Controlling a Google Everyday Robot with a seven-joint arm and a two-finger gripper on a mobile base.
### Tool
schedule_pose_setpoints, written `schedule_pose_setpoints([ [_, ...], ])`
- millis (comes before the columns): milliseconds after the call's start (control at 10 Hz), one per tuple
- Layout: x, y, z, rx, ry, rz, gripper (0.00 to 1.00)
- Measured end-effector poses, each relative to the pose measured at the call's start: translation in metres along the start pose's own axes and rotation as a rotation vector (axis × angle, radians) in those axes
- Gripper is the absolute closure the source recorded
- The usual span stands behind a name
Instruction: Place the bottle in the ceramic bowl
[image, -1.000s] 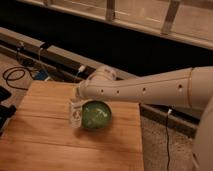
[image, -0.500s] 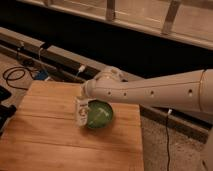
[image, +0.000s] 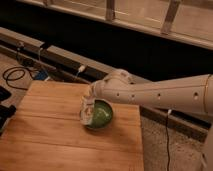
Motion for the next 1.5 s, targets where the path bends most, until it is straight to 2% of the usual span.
schedule_pose_setpoints([
  [200,0.0049,-0.0049,0.0046,-0.002,0.008,0.009,0.99],
  [300,0.0051,-0.0041,0.0052,-0.003,0.009,0.008,0.92],
  [700,0.0051,-0.0045,0.0050,-0.002,0.008,0.007,0.53],
  [800,0.0050,-0.0048,0.0048,-0.002,0.008,0.007,0.40],
  [1000,0.0050,-0.0049,0.0047,-0.002,0.008,0.007,0.24],
  [1100,0.0051,-0.0051,0.0048,-0.002,0.008,0.007,0.20],
  [1500,0.0049,-0.0056,0.0045,-0.001,0.007,0.008,0.20],
])
